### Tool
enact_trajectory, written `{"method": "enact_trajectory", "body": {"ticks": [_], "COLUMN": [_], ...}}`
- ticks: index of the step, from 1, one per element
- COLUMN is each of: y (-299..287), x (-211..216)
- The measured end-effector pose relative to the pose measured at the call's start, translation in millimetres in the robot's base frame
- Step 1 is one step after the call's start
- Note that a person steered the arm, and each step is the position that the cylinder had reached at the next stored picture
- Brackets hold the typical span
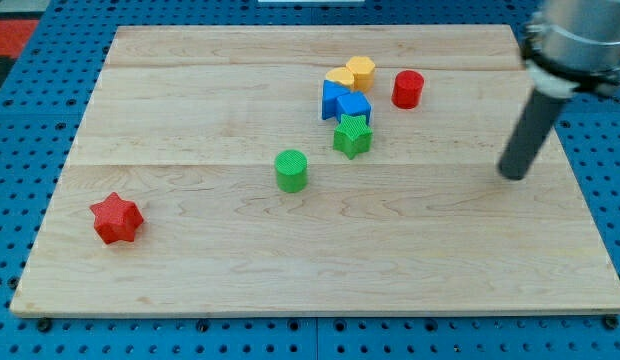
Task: Push the red circle into the green star
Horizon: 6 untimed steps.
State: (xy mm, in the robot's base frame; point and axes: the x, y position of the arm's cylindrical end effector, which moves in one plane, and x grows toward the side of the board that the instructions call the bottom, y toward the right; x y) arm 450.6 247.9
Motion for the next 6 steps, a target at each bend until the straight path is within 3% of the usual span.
{"method": "enact_trajectory", "body": {"ticks": [2,3,5,6], "y": [-76,-83,-139,-134], "x": [-162,-176,-50,-65]}}
